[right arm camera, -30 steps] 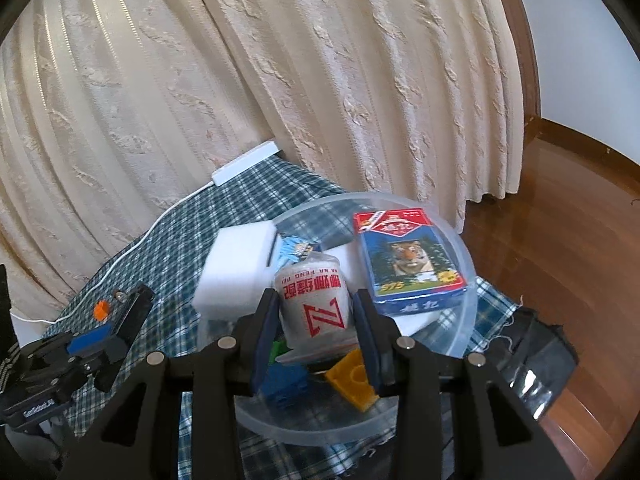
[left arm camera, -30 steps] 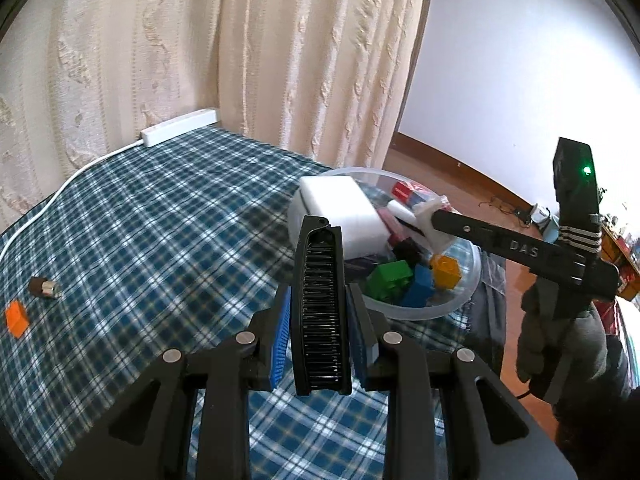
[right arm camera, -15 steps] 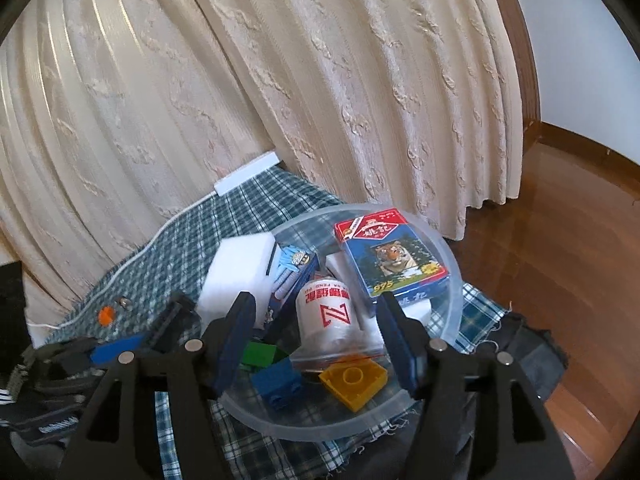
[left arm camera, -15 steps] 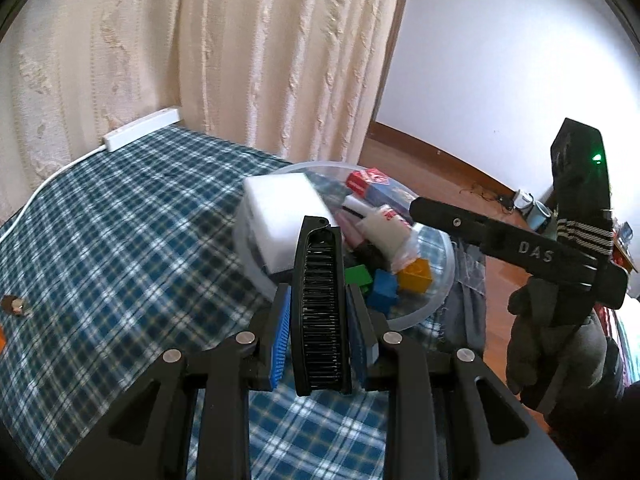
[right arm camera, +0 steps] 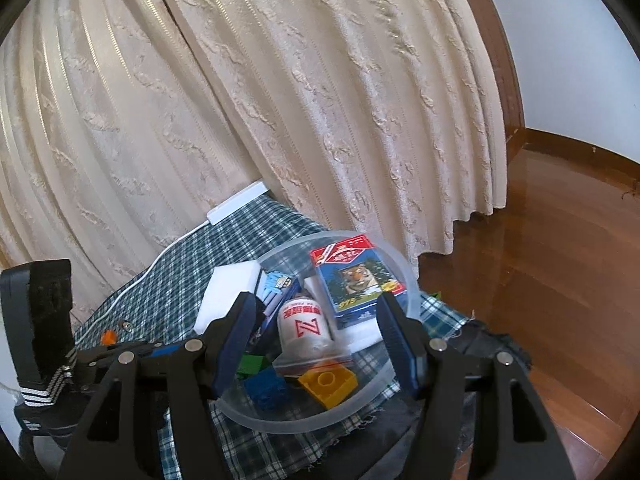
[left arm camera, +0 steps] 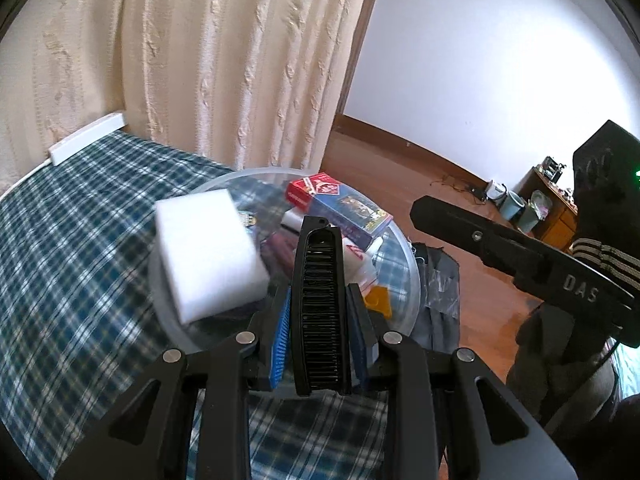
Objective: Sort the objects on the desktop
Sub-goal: 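Lower both tools into the bowl and open them to release comb and bottle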
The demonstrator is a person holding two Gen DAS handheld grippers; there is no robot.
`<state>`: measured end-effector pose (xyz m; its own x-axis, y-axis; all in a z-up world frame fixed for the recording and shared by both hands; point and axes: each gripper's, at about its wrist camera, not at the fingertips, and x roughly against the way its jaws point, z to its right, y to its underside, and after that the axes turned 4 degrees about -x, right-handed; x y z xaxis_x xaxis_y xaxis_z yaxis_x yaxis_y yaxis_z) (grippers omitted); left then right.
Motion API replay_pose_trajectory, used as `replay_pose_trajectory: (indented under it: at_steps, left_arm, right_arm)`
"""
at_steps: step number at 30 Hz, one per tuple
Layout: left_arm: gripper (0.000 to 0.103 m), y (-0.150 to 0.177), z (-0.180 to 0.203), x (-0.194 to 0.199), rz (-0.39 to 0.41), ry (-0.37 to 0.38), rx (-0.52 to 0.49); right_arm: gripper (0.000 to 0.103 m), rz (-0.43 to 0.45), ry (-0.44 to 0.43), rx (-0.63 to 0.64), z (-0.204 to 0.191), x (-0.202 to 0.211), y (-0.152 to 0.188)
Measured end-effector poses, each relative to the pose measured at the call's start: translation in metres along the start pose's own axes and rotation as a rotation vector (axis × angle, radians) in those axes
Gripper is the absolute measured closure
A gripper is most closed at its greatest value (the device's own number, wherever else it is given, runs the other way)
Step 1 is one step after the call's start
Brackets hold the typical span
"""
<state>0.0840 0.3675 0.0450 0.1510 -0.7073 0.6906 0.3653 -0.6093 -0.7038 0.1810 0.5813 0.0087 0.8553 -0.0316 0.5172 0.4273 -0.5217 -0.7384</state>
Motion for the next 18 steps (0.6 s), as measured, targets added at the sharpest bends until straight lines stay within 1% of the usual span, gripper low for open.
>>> replay_pose_trajectory:
  at_steps: [5, 8, 9, 11, 13, 14, 15, 18]
  left_arm:
    - [0.074, -0.004, -0.005, -0.014, -0.005, -0.006, 0.028]
    - [0.074, -0.007, -0.007, -0.017, 0.000, -0.047, 0.036]
    - [0.074, -0.007, -0.009, -0.018, -0.007, -0.050, 0.041]
    - [0.068, -0.007, -0.011, -0.020, -0.018, -0.027, 0.062]
    - [0.051, -0.006, -0.011, -0.019, -0.014, -0.005, 0.073]
    - [0.048, -0.006, -0.010, -0.017, -0.009, 0.000, 0.071]
    - [0.046, -0.006, -0.009, -0.015, -0.003, 0.002, 0.068]
    - [0.046, -0.004, -0.008, -0.010, 0.008, 0.008, 0.064]
  right_arm:
    - [0.036, 0.009, 0.022, 0.006, 0.001, -0.001, 0.001]
    - [0.036, 0.017, 0.029, 0.003, 0.002, 0.000, 0.001]
    - [0.036, 0.017, 0.029, 0.003, 0.002, 0.000, 0.000]
    - [0.036, 0.017, 0.029, 0.004, 0.002, 0.000, 0.000]
    - [0.036, 0.017, 0.028, 0.008, 0.000, 0.000, 0.000]
    - [0.036, 0.016, 0.027, 0.009, -0.001, 0.000, 0.000]
    - [0.036, 0.015, 0.026, 0.010, -0.002, -0.001, 0.000]
    - [0.036, 0.014, 0.024, 0.012, -0.005, -0.001, 0.001]
